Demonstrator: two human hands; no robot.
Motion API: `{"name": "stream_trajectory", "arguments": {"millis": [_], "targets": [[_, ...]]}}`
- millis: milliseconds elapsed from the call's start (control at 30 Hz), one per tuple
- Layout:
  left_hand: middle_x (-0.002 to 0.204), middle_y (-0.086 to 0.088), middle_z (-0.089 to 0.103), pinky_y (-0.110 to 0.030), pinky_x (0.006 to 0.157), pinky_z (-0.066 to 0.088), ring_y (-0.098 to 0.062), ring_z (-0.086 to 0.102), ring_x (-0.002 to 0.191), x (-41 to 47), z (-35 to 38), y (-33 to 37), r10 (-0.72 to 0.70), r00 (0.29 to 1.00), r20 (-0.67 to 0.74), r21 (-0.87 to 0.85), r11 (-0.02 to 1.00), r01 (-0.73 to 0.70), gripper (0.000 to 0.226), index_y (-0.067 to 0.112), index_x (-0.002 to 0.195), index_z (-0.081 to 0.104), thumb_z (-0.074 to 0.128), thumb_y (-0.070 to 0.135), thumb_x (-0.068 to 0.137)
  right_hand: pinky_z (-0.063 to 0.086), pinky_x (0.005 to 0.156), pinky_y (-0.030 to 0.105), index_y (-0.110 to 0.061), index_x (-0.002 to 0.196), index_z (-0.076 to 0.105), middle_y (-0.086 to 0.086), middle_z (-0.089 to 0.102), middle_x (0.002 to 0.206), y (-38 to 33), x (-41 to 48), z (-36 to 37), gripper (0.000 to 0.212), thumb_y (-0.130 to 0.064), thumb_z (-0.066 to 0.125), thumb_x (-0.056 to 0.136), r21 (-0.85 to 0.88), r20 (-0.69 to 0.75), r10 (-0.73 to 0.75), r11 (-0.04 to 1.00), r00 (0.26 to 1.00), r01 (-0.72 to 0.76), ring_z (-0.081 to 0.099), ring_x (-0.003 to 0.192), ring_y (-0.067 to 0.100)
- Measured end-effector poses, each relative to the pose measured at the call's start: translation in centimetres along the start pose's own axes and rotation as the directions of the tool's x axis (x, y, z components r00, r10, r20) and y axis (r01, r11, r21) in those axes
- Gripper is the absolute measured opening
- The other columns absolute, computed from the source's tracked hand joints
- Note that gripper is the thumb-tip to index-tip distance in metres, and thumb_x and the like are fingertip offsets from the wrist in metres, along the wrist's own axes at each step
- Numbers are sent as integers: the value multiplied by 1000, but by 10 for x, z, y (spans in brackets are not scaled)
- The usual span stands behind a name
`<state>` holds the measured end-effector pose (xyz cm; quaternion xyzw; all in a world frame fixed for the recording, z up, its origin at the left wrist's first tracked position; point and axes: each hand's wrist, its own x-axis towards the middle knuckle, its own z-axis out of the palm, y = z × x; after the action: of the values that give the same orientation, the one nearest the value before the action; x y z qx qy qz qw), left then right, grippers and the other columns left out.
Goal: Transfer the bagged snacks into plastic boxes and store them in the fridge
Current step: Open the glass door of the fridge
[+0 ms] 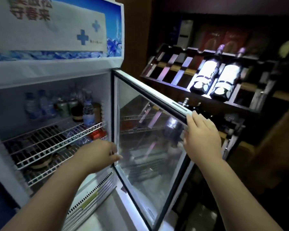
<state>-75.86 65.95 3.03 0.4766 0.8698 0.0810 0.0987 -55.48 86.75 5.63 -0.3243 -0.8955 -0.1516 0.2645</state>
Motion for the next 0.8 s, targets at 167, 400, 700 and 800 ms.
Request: {"name": "stream_trajectory", "arguments": {"millis": [167, 400, 700, 800], "targets": [[107, 6, 67, -34, 82, 52, -16, 62, 97, 36, 4, 41, 10, 999, -40, -9, 1000, -10, 35, 32, 103, 64, 54, 59, 83, 30, 106, 44, -2, 143, 25, 16, 33, 146, 42, 31, 14, 76, -40, 58, 87, -208, 155, 74, 977, 985, -41, 36, 129, 33], [102, 6, 68, -31, 78, 52, -12, 60, 87, 57, 17, 66, -16, 998, -52, -52, 999, 13, 37, 30, 106, 63, 53, 58, 84, 20, 113, 51, 0, 147, 9, 20, 18, 153, 67, 56, 34, 84, -41, 53, 89, -297, 272, 162, 952, 949, -77, 20, 139, 39], [99, 6, 67, -34, 79, 54, -14, 62, 88, 24, 29, 39, -224, 974, -31, -111, 969, 219, 35, 31, 102, 64, 53, 59, 84, 48, 81, 38, -13, 115, 60, 6, 60, 113, 21, 79, 11, 36, -39, 53, 91, 228, 34, -103, 969, 994, 92, 56, 104, 27], [108, 4, 66, -34, 82, 52, -16, 62, 96, -2, 24, 22, -319, 946, -64, -113, 944, 311, 39, 29, 112, 64, 53, 57, 85, 52, 77, 38, -19, 115, 59, 2, 62, 111, -16, 82, 18, 37, -46, 48, 91, 261, 131, -218, 949, 967, 178, 58, 101, 25]]}}
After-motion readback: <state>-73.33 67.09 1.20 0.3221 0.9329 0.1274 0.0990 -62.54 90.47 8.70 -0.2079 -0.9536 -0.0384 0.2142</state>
